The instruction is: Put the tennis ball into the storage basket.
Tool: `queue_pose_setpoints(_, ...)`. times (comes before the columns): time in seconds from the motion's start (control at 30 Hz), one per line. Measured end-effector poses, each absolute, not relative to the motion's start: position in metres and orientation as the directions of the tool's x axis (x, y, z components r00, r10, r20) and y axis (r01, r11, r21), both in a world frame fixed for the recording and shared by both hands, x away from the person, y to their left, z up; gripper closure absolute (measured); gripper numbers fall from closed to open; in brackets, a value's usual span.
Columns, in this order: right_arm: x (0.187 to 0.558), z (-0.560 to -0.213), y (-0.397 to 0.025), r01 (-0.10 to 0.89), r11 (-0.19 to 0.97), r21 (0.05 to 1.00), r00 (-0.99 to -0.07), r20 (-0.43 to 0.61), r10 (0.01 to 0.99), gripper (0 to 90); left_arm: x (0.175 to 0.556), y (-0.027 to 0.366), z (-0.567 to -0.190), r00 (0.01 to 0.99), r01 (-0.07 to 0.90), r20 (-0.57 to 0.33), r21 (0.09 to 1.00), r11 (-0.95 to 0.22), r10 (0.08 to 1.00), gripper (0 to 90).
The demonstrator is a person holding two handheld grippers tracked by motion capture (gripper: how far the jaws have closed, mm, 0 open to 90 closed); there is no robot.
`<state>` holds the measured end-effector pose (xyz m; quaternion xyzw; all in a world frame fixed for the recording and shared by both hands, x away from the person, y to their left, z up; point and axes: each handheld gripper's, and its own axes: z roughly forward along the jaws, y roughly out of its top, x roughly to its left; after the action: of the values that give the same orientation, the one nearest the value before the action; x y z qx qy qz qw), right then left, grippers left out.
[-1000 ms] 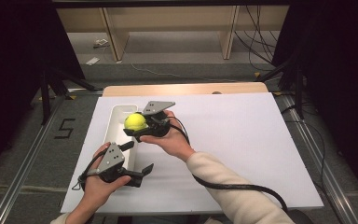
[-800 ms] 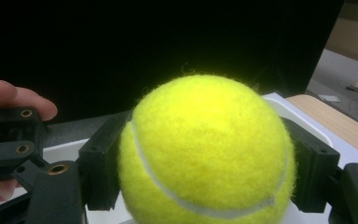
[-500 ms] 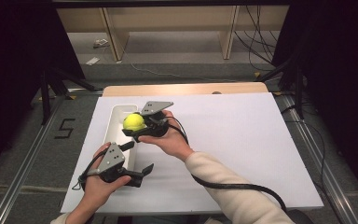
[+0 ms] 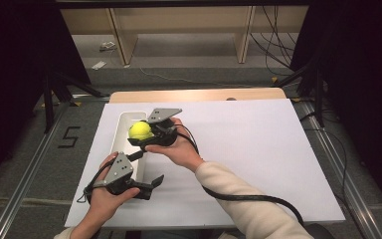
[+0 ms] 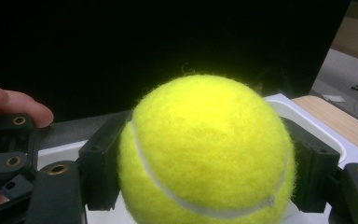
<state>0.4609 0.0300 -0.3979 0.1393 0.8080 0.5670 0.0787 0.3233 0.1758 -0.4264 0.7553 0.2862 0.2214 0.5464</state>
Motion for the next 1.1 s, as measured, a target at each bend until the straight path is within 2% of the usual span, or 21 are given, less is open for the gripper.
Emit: queue_pose_setpoints(1.1, 0.4628, -0.3949, 0.0381, 0.135, 0.321, 0.937, -0.951, 0.031, 0.307, 27.2, 0.3229, 0.1753, -0.4263, 0.741, 0.186, 0.028, 0.951, -0.246, 0.67, 0.3)
